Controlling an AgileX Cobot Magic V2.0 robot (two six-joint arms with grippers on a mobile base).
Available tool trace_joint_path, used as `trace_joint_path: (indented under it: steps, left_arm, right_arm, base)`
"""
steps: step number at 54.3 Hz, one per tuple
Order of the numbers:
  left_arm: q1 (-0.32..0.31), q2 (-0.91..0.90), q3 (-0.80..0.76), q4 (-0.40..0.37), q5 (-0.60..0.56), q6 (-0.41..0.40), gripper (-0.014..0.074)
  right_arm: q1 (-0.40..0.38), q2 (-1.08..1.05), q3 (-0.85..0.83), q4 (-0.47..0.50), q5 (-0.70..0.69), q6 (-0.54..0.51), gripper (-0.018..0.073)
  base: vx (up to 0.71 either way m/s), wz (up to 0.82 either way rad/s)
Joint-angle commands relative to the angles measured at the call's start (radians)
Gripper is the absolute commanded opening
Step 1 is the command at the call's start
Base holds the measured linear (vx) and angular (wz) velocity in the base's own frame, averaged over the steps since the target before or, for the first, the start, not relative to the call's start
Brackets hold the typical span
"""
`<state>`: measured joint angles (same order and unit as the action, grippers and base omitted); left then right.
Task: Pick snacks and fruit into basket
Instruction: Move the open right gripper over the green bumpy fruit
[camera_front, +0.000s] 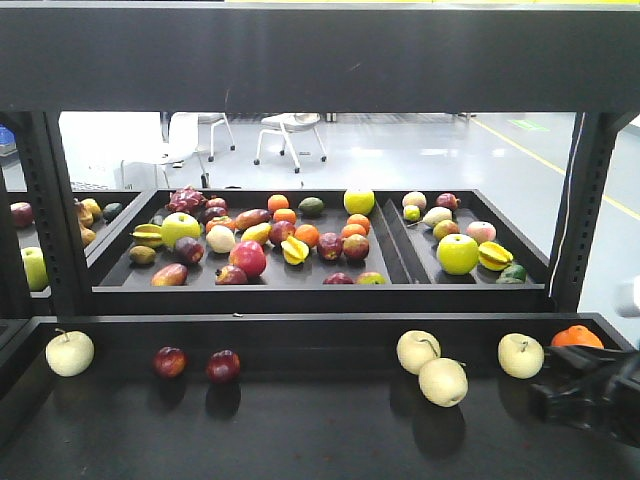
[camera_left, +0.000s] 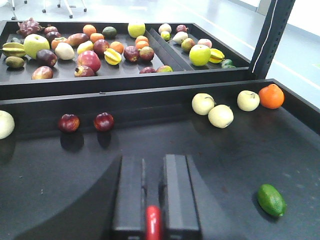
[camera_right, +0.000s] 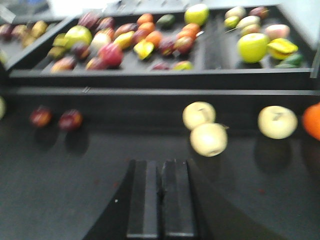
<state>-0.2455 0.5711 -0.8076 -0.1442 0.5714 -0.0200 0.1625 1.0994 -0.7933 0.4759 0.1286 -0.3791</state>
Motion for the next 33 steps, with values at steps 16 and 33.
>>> trace_joint_path:
  steps: [16,33]
  left_arm:
    - [-0.004,-0.001,-0.024,-0.015,-0.088,-0.002,-0.0008]
    - [-0.004,-0.001,-0.024,-0.015,-0.088,-0.002,-0.0008]
  right_arm:
    - [-0.001,0.118,-0.086,0.605,0.072,-0.555,0.0198]
    - [-0.001,0.249,-0.087,0.607,0.017,-0.492,0.0645]
  base:
    - [0.0,0.0]
    - [0.0,0.0]
